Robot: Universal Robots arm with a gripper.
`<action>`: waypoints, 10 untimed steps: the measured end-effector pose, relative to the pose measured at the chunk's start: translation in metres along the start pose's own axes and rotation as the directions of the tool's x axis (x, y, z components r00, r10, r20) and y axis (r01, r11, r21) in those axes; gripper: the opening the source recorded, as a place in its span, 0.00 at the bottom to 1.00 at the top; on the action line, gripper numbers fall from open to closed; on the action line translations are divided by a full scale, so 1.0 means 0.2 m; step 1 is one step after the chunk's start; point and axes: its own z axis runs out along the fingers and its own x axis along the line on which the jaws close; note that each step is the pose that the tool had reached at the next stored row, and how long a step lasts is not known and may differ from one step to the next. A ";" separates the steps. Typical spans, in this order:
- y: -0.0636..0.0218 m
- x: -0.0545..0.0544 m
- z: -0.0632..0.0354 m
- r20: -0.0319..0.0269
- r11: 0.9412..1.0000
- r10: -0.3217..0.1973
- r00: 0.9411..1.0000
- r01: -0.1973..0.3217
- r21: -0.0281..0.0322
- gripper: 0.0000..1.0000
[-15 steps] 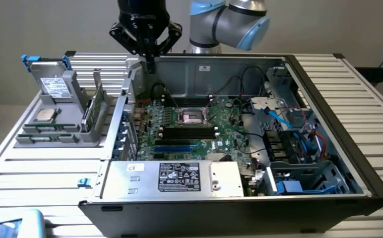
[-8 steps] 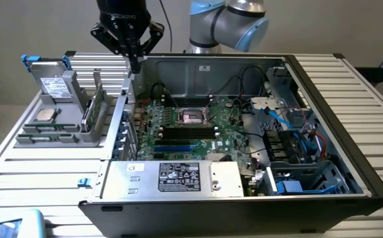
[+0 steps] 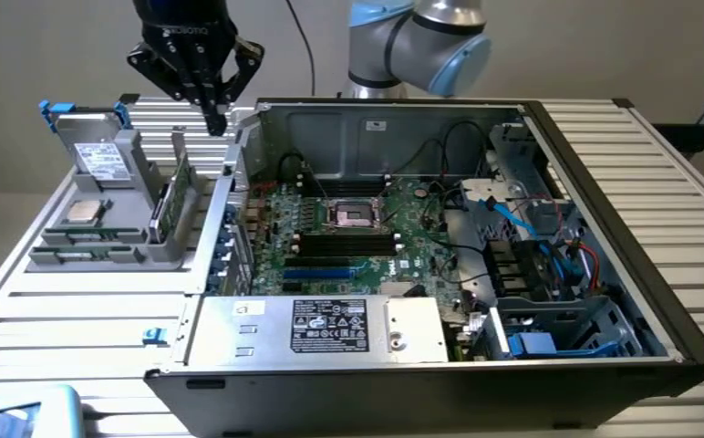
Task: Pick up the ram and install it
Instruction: 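Reach for the ram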
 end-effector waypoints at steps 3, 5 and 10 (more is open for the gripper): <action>-0.004 0.07 -0.001 0.000 1.000 0.000 1.000 0.000 0.000 0.11; -0.007 0.11 -0.002 0.000 1.000 0.000 1.000 0.000 0.000 0.11; -0.015 0.23 -0.005 0.000 1.000 0.000 1.000 0.000 0.000 0.11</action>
